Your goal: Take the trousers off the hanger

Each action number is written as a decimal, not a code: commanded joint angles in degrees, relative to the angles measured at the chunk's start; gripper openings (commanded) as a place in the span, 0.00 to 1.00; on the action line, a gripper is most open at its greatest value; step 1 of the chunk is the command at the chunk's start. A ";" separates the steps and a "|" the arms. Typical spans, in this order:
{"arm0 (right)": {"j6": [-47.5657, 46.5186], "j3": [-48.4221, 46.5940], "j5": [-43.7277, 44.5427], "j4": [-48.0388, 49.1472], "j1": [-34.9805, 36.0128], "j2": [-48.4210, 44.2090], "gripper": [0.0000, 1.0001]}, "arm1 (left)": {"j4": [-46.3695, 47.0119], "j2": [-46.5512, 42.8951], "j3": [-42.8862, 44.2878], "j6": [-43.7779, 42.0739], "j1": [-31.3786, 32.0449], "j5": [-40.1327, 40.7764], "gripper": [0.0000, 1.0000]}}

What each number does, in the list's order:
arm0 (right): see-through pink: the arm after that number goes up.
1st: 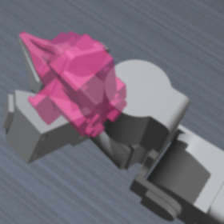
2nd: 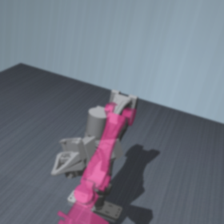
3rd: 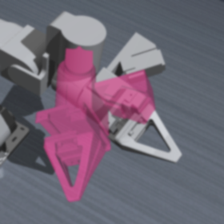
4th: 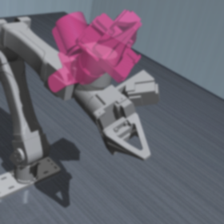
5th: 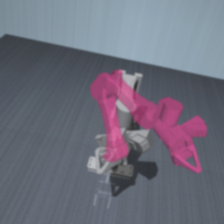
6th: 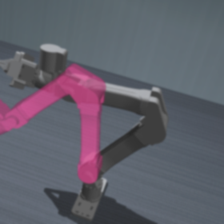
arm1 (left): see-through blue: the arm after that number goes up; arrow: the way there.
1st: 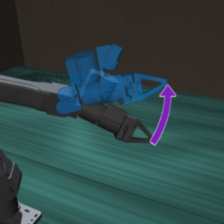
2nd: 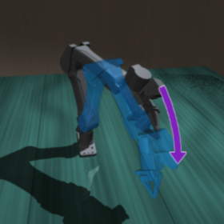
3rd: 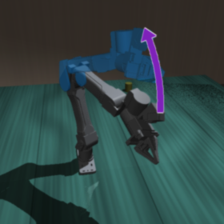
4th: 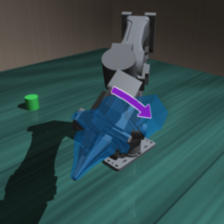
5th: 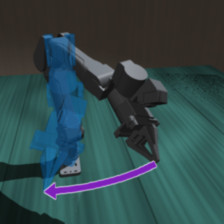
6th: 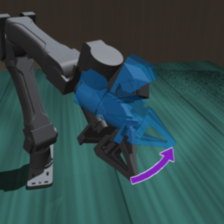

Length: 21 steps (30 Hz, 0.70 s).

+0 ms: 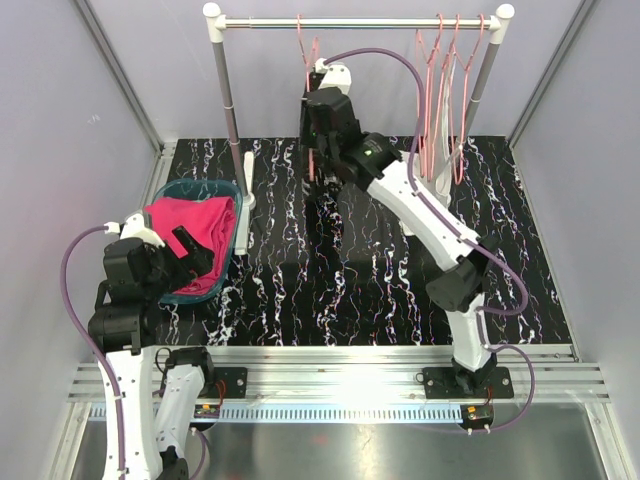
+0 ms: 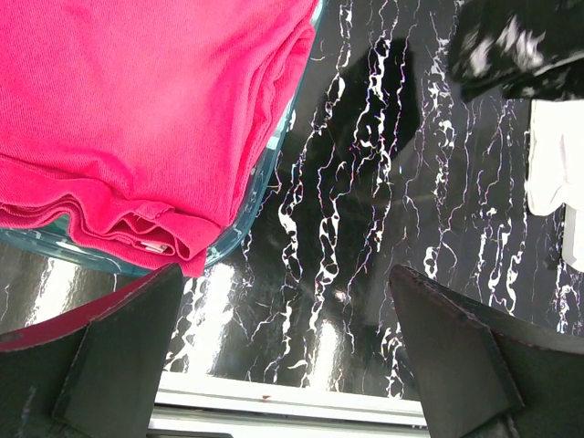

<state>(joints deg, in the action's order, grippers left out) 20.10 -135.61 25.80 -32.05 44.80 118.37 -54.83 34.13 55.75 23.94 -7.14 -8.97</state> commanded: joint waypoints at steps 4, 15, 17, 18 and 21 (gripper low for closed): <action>-6.73 4.02 -7.06 -6.09 -3.83 -8.93 0.21 | 2.18 -0.55 0.50 -0.65 0.28 -2.45 0.99; -10.95 13.80 -24.92 -1.70 -12.53 -13.08 0.20 | 1.65 -1.08 0.68 -0.65 0.37 -3.24 0.99; -11.92 13.18 -24.49 -1.87 -12.63 -12.20 0.21 | 1.48 -1.08 0.86 -0.65 0.37 -3.16 0.99; -12.45 12.57 -24.22 -2.05 -12.63 -11.59 0.22 | 1.39 -1.08 1.03 -0.74 0.37 -2.81 0.99; -13.59 11.69 -22.12 -2.40 -12.63 -10.88 0.29 | 1.30 -0.91 1.03 -0.83 0.54 -2.63 0.99</action>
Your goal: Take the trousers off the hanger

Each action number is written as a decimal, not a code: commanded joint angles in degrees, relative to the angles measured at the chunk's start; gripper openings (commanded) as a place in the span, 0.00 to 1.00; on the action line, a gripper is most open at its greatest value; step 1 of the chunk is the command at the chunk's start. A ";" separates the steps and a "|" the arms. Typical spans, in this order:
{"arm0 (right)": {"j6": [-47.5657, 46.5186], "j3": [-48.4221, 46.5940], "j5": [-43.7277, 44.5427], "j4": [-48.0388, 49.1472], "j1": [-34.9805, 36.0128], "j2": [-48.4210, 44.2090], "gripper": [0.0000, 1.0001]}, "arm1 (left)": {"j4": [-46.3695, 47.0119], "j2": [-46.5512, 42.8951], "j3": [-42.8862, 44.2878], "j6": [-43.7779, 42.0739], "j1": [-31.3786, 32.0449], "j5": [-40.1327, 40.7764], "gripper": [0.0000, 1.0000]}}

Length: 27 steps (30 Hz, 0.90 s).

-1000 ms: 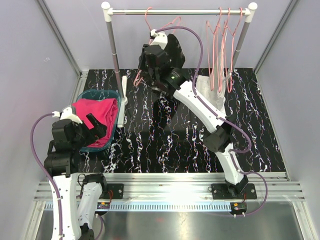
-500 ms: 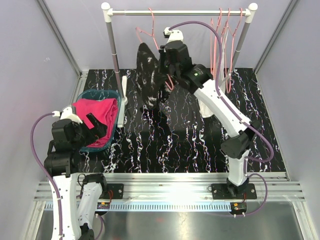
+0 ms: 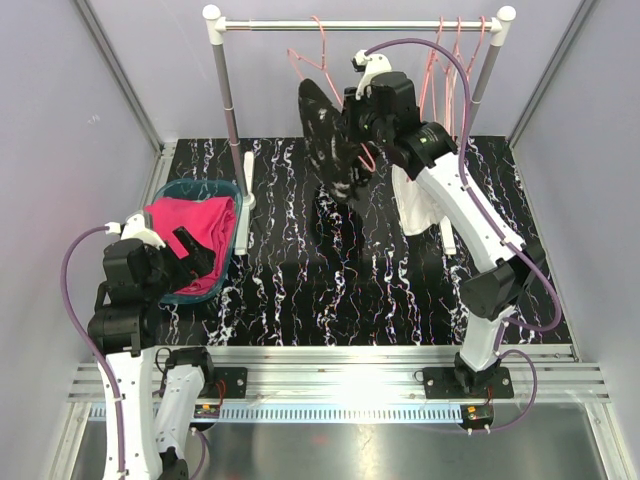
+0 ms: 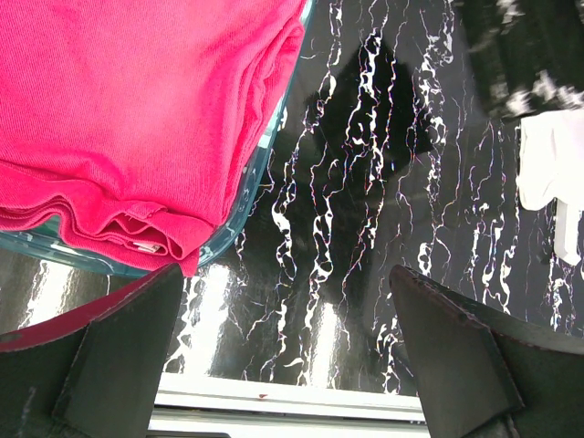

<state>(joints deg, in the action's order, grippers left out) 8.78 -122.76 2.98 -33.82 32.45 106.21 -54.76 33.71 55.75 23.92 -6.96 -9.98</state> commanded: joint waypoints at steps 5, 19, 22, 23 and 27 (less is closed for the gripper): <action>-3.50 -1.08 2.81 -0.37 -0.28 0.66 0.31 | 1.24 -0.32 1.29 -0.90 0.54 -1.19 0.99; -5.35 -6.52 4.57 -1.07 -0.28 -4.34 0.00 | 2.73 0.65 2.79 -1.51 0.81 -6.01 0.99; -4.74 -9.16 4.84 -1.07 -0.19 -5.05 0.00 | 4.13 0.56 2.35 -1.25 0.81 -7.42 0.99; -4.56 -9.95 5.27 -1.16 -0.28 -5.14 0.00 | 4.14 0.65 2.18 -1.25 0.81 -7.60 0.99; -3.77 -14.26 6.16 -1.68 -0.19 -4.88 0.00 | 4.40 0.65 2.17 -1.07 0.72 -8.13 0.99</action>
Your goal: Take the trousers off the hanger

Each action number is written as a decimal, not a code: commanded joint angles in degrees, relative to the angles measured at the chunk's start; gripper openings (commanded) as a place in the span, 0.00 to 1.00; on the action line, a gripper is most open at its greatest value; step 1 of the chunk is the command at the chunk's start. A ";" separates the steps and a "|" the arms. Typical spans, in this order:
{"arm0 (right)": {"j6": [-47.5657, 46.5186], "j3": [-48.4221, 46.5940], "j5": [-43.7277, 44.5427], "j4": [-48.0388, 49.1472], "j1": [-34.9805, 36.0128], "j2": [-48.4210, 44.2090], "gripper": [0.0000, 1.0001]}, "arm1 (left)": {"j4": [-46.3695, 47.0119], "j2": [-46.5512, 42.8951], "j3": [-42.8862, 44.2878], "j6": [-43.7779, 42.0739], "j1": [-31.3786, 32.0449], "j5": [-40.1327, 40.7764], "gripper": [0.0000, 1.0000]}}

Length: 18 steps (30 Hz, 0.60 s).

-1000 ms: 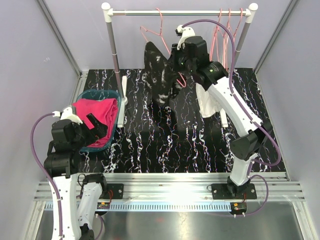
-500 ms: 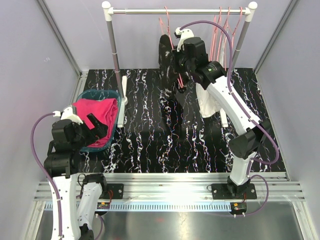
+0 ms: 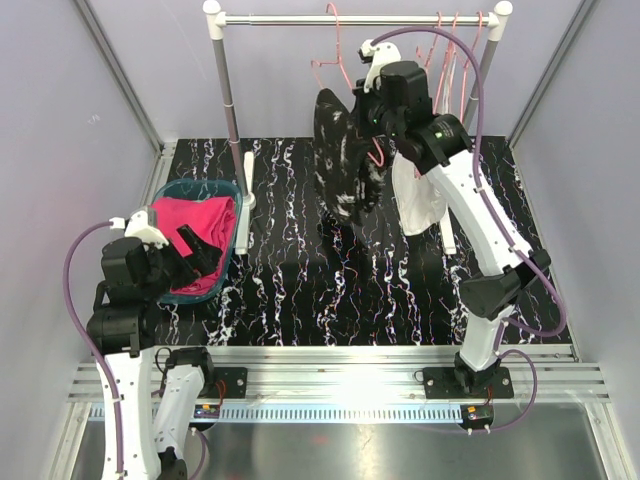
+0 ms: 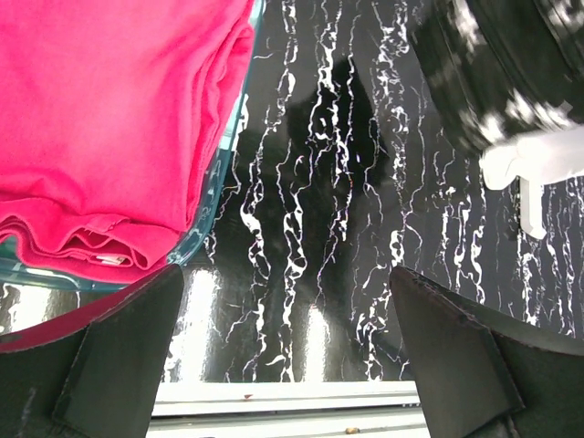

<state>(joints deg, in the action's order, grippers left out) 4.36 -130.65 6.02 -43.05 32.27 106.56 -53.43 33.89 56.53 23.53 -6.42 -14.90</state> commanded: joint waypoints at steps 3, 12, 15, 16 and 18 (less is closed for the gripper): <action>1.26 -9.00 3.38 7.19 -0.10 -4.88 0.00 | 3.15 0.48 1.39 -0.33 0.26 -3.38 0.99; 3.46 -12.61 2.33 8.07 -0.10 -6.19 0.00 | 5.35 0.82 4.02 0.03 0.44 -4.96 0.99; 5.13 -14.37 1.10 6.93 -0.10 -7.07 0.00 | 8.86 2.14 5.16 0.90 2.27 -5.41 0.99; 6.26 -14.54 0.58 6.66 -0.10 -7.42 0.00 | 10.61 2.58 6.12 0.90 2.89 -4.45 0.99; 7.76 -14.02 -0.57 5.70 -0.10 -9.17 0.00 | 12.03 5.55 7.71 0.90 5.09 -2.42 0.99</action>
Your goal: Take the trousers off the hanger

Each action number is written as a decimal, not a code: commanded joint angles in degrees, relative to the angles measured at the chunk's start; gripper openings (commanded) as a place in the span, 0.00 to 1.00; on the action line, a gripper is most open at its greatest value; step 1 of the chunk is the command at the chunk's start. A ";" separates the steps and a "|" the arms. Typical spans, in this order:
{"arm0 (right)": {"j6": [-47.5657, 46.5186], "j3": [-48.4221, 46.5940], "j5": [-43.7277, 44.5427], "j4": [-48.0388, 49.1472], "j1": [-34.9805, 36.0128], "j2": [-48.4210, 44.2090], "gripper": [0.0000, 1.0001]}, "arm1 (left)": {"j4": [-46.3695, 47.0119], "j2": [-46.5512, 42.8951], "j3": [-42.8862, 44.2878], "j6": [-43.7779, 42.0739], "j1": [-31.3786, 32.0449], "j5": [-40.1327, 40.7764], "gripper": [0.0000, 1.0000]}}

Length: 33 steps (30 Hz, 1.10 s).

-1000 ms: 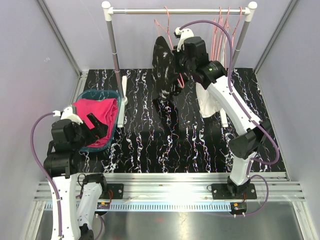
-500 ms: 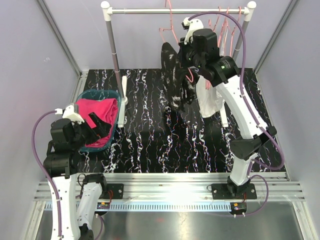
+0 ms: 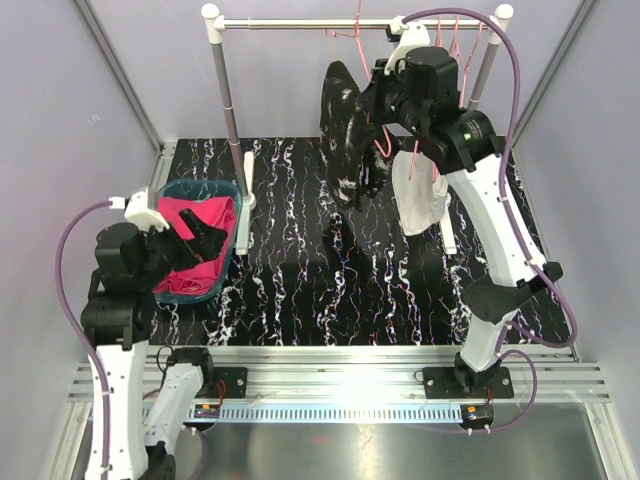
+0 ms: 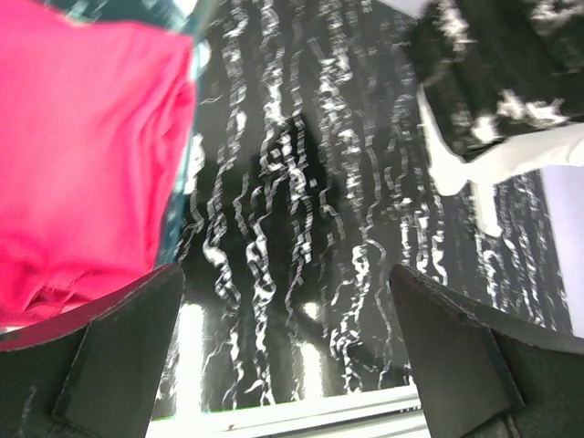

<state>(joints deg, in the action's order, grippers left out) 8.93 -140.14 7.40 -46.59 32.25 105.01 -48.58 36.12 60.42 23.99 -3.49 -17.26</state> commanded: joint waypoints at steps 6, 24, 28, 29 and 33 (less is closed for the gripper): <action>8.21 8.90 -6.43 12.13 0.01 -17.55 0.00 | 13.41 10.02 11.20 1.06 18.40 7.57 0.99; 10.67 26.13 -13.39 8.61 6.59 -33.90 0.00 | 46.34 25.37 12.61 -29.50 82.04 55.64 0.99; 11.90 30.36 -9.87 10.90 8.96 -37.07 0.00 | 46.66 33.55 17.26 -32.60 85.49 62.52 0.99; 11.81 31.14 -9.34 11.17 9.32 -37.86 0.00 | 46.47 35.06 18.40 -32.86 85.58 63.82 0.99; 11.99 31.85 -5.84 10.82 10.81 -39.44 0.00 | 47.86 39.46 20.09 -35.32 85.58 69.27 0.99</action>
<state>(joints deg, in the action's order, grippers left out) 20.21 -106.45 -3.07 -49.50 42.06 69.91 -7.31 75.20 76.86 -7.42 82.04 42.28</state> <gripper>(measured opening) 0.058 0.987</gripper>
